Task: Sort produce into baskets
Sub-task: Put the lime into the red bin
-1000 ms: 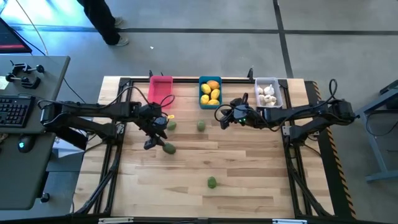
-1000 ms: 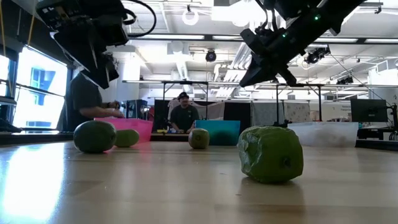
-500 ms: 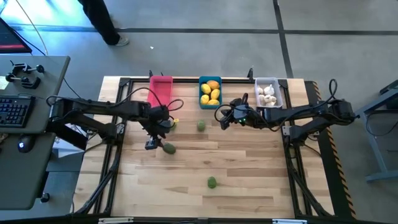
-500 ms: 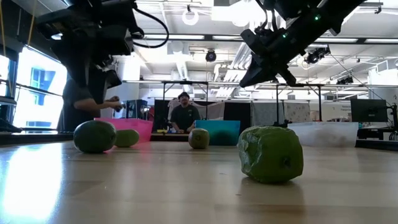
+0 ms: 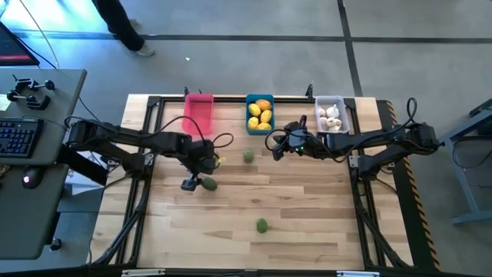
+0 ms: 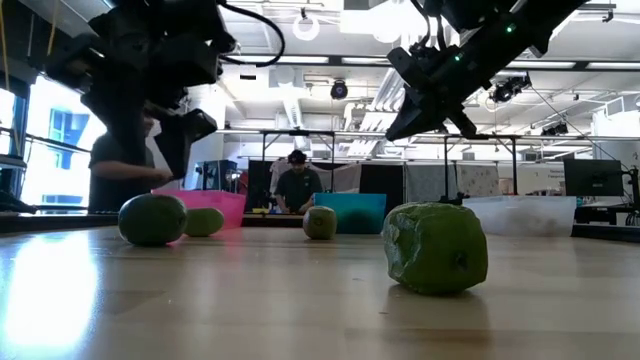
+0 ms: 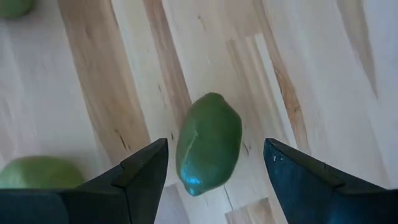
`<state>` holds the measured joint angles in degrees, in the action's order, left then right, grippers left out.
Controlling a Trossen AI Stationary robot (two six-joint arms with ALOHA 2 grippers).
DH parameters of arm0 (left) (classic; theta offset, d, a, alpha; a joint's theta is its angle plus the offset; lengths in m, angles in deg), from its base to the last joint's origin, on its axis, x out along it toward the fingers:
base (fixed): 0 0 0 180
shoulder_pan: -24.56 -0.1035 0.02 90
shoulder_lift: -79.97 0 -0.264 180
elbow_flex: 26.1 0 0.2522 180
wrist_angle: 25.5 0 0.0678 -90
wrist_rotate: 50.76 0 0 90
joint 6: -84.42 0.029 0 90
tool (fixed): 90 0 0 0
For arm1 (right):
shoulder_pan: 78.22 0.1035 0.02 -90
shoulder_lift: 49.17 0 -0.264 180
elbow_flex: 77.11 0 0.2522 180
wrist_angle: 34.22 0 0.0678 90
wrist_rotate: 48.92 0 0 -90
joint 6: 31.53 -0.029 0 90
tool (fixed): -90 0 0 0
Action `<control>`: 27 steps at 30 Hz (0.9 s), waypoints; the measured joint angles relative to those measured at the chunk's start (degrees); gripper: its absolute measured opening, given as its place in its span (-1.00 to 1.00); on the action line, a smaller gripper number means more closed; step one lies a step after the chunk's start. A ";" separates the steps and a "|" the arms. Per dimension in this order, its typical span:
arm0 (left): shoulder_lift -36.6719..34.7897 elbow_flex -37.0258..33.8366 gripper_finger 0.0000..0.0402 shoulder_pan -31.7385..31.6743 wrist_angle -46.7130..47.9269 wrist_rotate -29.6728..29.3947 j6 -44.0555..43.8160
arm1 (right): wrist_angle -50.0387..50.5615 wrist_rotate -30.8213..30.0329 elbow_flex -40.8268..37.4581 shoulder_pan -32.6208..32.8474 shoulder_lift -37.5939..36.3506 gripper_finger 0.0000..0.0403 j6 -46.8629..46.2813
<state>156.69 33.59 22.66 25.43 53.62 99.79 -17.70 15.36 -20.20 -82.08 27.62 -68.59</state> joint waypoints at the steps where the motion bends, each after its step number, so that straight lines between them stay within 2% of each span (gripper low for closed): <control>1: 0.18 0.00 0.25 0.16 -0.24 -0.06 0.40 | 0.00 0.00 0.01 0.00 0.00 -1.00 0.00; 6: 1.58 -0.12 0.25 0.21 -0.26 -2.88 2.46 | 0.03 0.01 0.01 0.00 0.00 -1.00 -0.02; 14: 5.57 -0.15 0.25 0.58 0.04 -3.08 3.78 | 1.44 1.76 0.01 -0.02 0.00 -1.00 -0.01; 20: 8.09 -0.15 0.25 3.21 -0.26 -3.21 3.40 | 3.90 1.84 0.01 -0.02 0.02 -1.00 0.00; 24: 9.65 -0.17 0.25 4.77 -1.67 -6.61 3.37 | 4.85 1.75 0.01 -0.02 0.02 -1.00 0.01; 27: 10.46 -0.17 0.25 5.21 -2.10 -7.08 2.99 | 4.88 1.48 0.01 -0.02 0.02 -1.00 0.66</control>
<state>167.15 33.42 27.87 23.33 46.53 102.78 -12.82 16.84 -20.19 -82.10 27.64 -67.93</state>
